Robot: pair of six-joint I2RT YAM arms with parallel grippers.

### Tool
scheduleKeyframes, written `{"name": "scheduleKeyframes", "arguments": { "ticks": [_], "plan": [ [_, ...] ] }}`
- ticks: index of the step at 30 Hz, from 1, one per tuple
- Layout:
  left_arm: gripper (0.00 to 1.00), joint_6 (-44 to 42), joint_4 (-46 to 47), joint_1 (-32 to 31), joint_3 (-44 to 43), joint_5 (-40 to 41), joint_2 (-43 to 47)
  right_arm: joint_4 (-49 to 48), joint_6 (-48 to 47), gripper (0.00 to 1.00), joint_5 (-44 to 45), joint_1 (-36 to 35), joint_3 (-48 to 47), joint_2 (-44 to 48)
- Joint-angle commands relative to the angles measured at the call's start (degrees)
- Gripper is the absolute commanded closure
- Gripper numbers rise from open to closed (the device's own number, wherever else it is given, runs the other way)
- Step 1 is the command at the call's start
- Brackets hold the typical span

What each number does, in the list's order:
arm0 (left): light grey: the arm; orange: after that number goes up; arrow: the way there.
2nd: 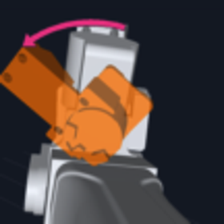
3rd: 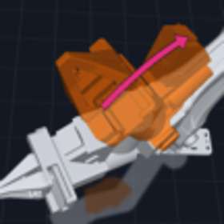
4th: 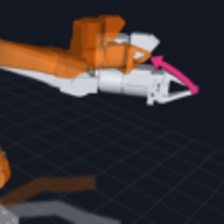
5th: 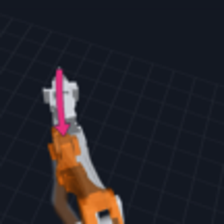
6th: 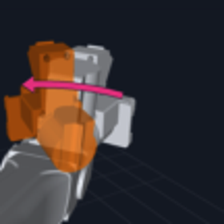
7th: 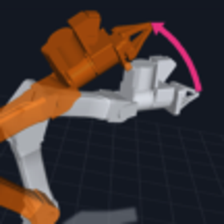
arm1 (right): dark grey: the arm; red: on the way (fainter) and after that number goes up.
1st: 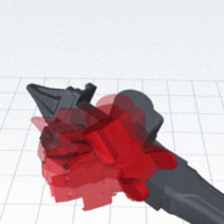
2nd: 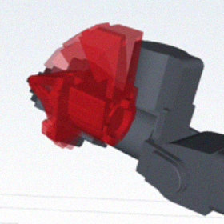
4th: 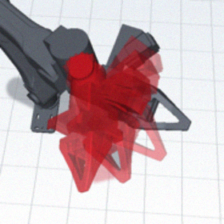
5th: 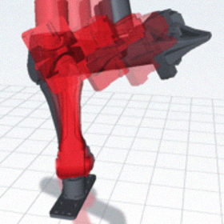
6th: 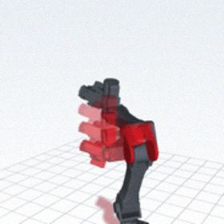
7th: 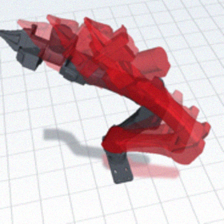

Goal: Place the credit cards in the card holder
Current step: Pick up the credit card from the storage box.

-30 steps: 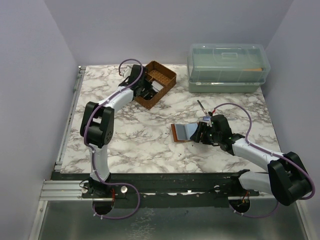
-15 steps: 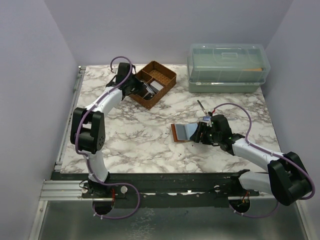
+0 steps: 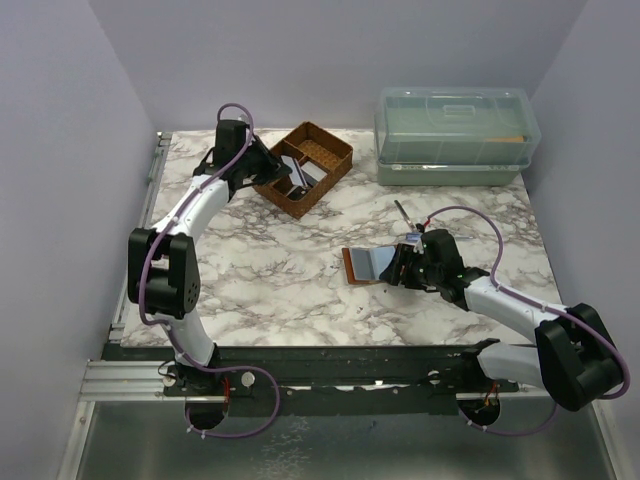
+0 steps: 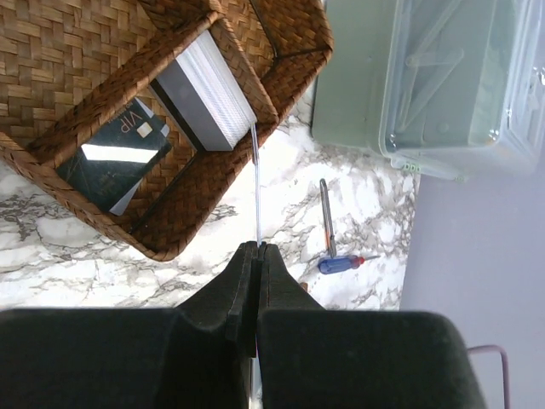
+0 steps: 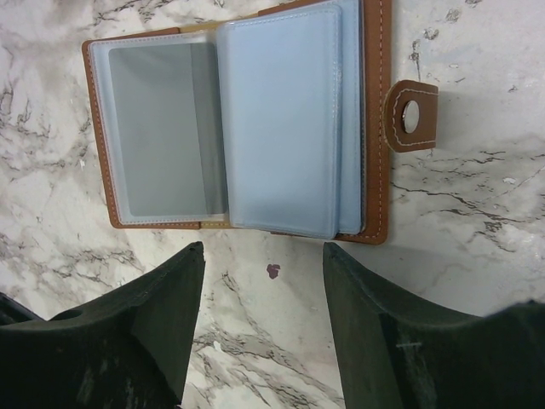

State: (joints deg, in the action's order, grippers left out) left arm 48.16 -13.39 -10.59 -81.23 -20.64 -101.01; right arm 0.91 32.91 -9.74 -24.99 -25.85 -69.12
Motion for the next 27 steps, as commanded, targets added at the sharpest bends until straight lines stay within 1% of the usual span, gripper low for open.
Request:
{"name": "scheduleKeyframes", "arguments": {
  "ticks": [1, 3, 5, 8, 10, 12, 17, 20, 22, 24, 26, 27],
  "plan": [
    [1.0, -4.4, -0.1, 0.6, 0.8, -5.8, 2.6, -1.8, -1.0, 0.38, -0.6, 0.4, -1.3, -1.5],
    [1.0, -5.5, -0.1, 0.9, 1.2, -5.3, 2.7, -4.0, -1.1, 0.37, -2.4, 0.4, -2.5, -3.4],
    [1.0, -7.3, 0.1, 1.0, 0.9, -5.5, 2.2, -4.6, -1.5, 0.38, -5.7, 0.4, -6.9, -7.0],
    [1.0, -9.6, 0.2, 1.4, -0.8, -6.5, 0.1, -3.9, -1.6, 0.39, -9.3, 0.4, -16.6, -13.6],
    [1.0, -12.0, 0.2, 1.4, -3.0, -8.7, -2.0, -3.4, -2.4, 0.38, -10.8, 0.3, -23.9, -18.0],
    [1.0, -14.2, -1.1, 1.6, -4.9, -9.1, -4.5, -2.8, -3.1, 0.37, -12.1, 0.2, -30.8, -22.7],
    [1.0, -15.2, -2.3, 1.9, -5.0, -5.5, -6.9, -5.3, -3.0, 0.37, -13.5, -0.1, -44.8, -33.5],
    [1.0, -16.1, -2.4, 1.8, -5.8, -5.0, -7.4, -5.1, 1.6, 0.36, -9.7, -0.1, -52.2, -40.0],
    [1.0, -16.7, -2.8, 1.8, -6.4, -3.4, -7.3, -2.7, 6.8, 0.36, -4.5, -0.5, -57.5, -44.0],
    [1.0, -16.8, -3.3, 1.8, -6.1, -1.5, -6.5, 0.6, 10.6, 0.33, 0.9, -1.6, -62.3, -48.2],
    [1.0, -16.6, -3.8, 1.8, -5.6, -0.2, -5.9, 3.1, 12.9, 0.32, 5.1, -2.6, -67.3, -51.7],
    [1.0, -16.7, -4.0, 1.8, -5.3, 0.0, -5.7, 3.8, 13.4, 0.32, 5.8, -2.9, -69.5, -53.4]
  ]
}}
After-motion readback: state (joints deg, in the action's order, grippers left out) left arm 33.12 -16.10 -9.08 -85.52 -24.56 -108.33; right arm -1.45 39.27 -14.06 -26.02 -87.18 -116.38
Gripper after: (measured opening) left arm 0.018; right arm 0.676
